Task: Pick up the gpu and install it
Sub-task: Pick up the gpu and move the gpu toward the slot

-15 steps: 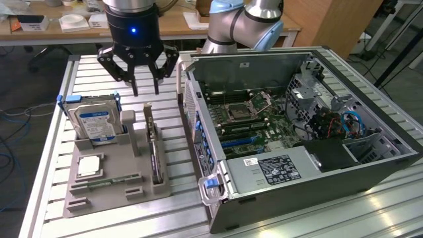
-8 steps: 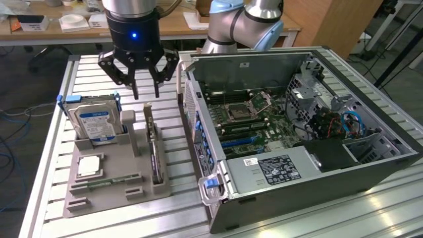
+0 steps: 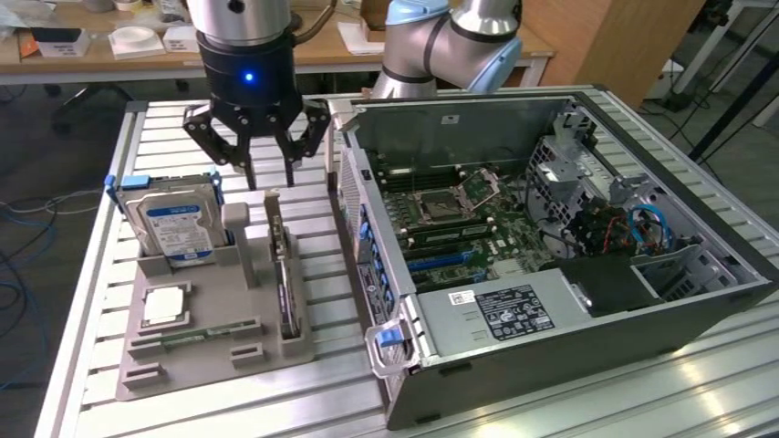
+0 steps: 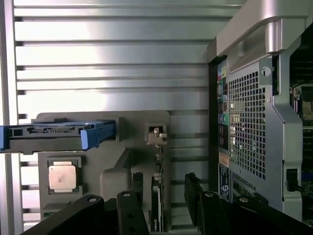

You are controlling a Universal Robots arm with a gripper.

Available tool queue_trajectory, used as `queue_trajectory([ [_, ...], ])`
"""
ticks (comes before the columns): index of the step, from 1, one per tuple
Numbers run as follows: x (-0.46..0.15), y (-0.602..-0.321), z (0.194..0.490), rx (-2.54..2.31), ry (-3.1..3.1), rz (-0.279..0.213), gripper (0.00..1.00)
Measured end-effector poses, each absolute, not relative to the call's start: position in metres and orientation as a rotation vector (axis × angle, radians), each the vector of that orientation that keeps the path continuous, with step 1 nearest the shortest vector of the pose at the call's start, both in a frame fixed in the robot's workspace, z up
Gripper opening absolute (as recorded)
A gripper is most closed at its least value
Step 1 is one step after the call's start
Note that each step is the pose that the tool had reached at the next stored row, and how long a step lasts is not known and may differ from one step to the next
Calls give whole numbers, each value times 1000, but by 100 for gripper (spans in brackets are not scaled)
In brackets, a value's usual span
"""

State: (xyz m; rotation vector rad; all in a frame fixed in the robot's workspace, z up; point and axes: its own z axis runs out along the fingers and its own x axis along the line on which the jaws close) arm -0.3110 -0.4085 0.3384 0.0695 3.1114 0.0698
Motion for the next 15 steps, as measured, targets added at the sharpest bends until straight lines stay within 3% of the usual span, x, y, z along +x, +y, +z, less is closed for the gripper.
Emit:
queue_trajectory([
  [15, -311, -420, 327, 70, 3111, 70, 47],
])
